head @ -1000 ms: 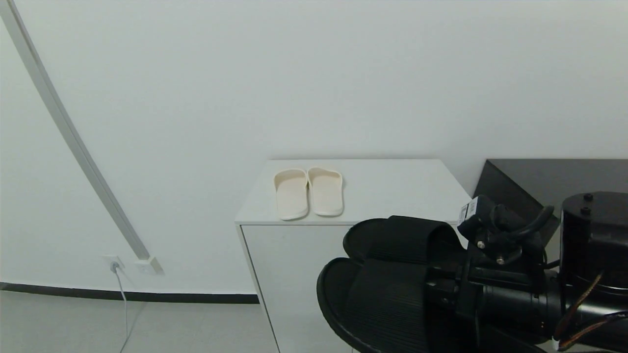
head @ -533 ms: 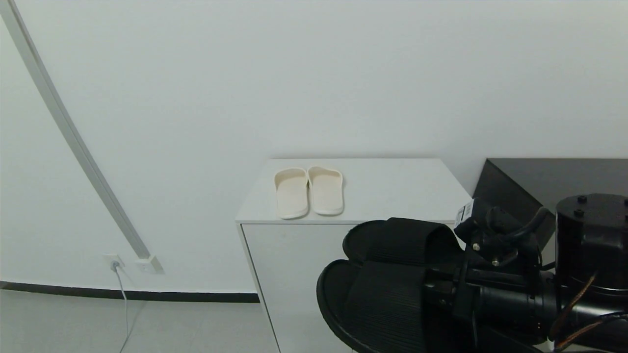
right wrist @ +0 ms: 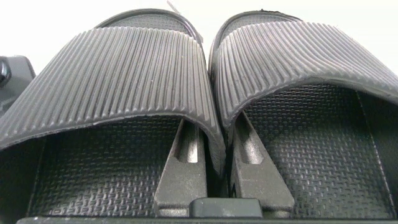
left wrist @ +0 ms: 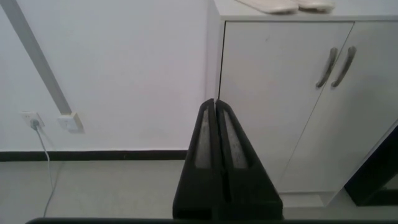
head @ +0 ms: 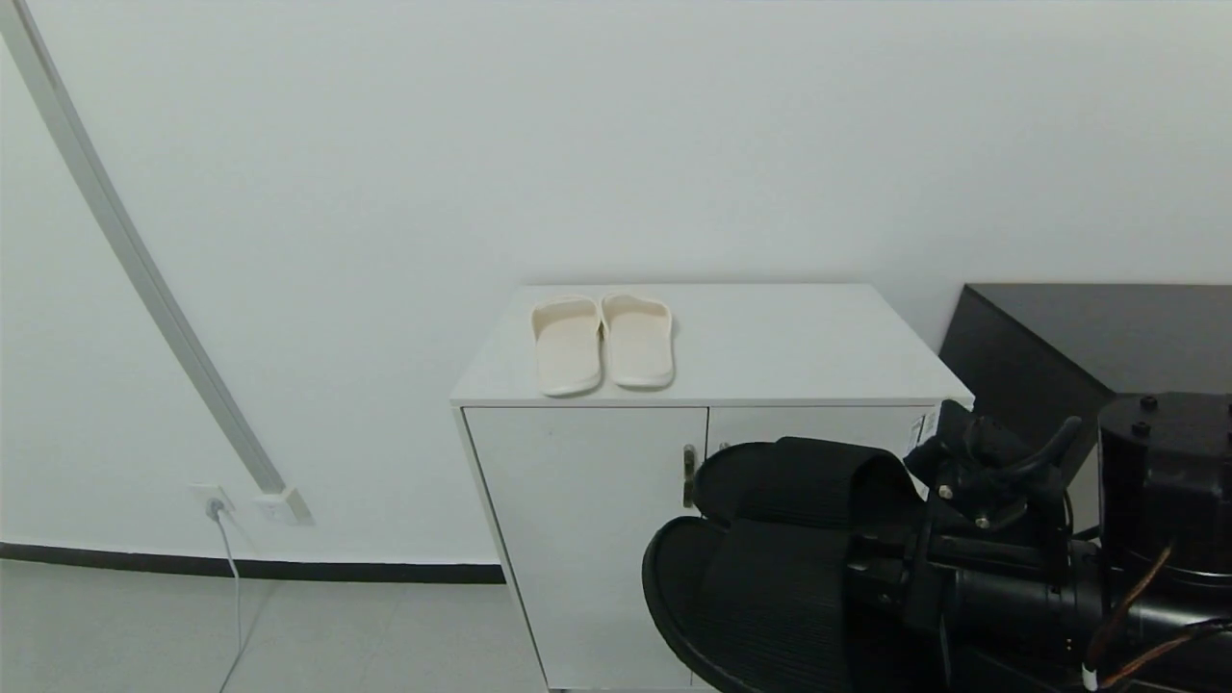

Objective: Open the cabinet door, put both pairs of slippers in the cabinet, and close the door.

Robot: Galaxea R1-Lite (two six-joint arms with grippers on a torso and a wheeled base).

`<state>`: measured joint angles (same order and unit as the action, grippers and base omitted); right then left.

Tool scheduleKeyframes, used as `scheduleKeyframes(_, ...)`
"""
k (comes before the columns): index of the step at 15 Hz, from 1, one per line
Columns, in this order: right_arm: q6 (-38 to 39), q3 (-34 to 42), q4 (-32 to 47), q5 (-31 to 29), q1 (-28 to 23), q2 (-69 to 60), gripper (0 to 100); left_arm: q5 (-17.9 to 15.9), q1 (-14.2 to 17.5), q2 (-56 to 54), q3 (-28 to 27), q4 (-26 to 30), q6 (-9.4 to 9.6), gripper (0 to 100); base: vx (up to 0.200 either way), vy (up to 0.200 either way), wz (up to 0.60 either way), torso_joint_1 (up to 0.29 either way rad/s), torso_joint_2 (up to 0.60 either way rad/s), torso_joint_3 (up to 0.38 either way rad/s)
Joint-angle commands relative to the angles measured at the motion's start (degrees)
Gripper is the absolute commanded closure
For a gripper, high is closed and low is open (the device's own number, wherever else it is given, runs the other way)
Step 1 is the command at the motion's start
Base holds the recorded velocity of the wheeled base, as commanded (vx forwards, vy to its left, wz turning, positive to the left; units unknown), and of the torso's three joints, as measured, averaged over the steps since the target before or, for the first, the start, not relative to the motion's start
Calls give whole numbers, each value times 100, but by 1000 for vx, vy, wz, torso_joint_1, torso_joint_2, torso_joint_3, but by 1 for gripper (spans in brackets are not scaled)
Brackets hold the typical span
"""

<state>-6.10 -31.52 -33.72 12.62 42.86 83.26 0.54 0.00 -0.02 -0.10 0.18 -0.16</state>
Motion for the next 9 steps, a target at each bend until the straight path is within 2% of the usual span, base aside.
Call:
scheduleKeyframes(1,-6,50,-3,4,-6,-100,100,-1,0,2,1,-1,-2,0,0,0,0,-227,554,320)
scheduleKeyframes(9,3,164,6,13,-111,15,100,-1,0,2,1,-1,-2,0,0,0,0,-199,522,325)
